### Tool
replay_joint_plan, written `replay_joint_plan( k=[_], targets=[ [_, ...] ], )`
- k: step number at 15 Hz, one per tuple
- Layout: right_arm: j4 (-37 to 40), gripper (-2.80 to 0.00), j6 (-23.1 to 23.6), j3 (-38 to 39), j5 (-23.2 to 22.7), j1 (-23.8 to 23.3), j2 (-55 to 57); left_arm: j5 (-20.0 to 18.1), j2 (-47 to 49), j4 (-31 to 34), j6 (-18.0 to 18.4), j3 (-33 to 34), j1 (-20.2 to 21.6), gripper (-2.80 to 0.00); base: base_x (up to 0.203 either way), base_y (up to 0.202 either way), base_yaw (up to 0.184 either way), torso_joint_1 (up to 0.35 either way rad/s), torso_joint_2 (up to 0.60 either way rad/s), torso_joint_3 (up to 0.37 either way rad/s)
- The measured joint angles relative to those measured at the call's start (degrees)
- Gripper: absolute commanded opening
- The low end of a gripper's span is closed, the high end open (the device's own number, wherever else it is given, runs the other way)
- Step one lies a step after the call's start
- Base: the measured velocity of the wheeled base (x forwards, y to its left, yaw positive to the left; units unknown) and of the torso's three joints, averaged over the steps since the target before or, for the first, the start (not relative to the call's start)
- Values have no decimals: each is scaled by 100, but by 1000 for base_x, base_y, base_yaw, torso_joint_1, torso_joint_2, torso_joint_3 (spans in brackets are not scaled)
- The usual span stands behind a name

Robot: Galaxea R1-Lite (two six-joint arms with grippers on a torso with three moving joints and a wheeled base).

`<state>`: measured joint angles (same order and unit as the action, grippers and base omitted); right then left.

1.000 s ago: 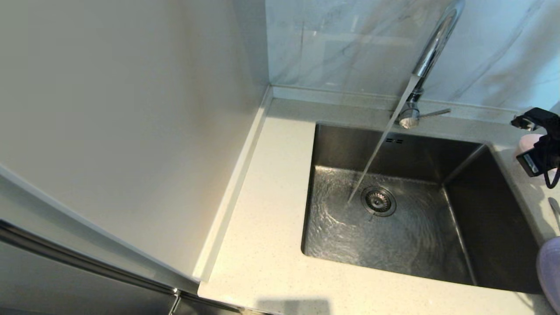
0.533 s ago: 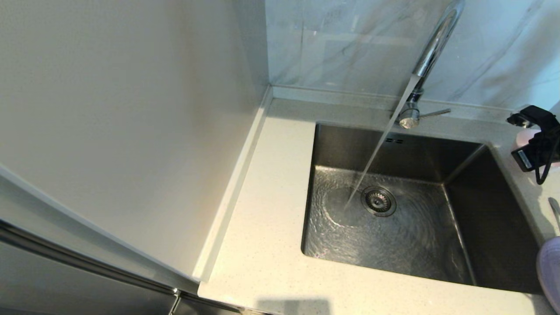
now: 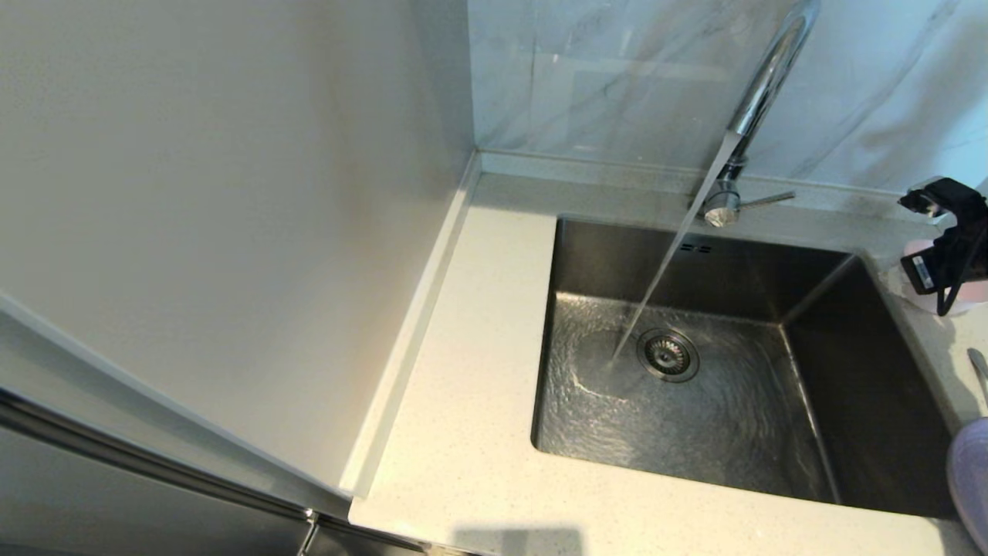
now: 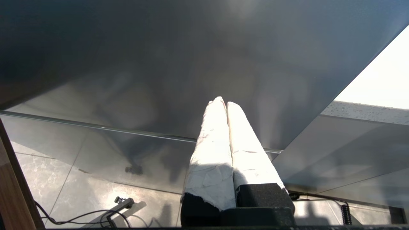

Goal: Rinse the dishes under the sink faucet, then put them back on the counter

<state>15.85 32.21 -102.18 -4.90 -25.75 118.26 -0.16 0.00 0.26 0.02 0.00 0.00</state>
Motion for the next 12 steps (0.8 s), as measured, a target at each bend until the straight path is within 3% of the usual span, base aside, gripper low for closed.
replay_joint_plan(
  k=[4, 6, 9, 12],
  targets=[
    [-192, 0, -351, -18, -36, 0, -335, -2, 0, 1, -2, 0, 0, -280, 0, 0, 0, 0, 0, 0],
    [-104, 0, -411, 63, -270, 1, -655, -5, 0, 1, -2, 0, -2, -280, 0, 0, 0, 0, 0, 0],
    [563, 0, -453, 330, -696, 0, -1348, -3, 0, -1, -2, 0, -2, -280, 0, 0, 0, 0, 0, 0],
    [1631, 0, -340, 784, -468, -82, -2140, -5, 0, 1, 2, 0, 0, -280, 0, 0, 0, 0, 0, 0]
  ],
)
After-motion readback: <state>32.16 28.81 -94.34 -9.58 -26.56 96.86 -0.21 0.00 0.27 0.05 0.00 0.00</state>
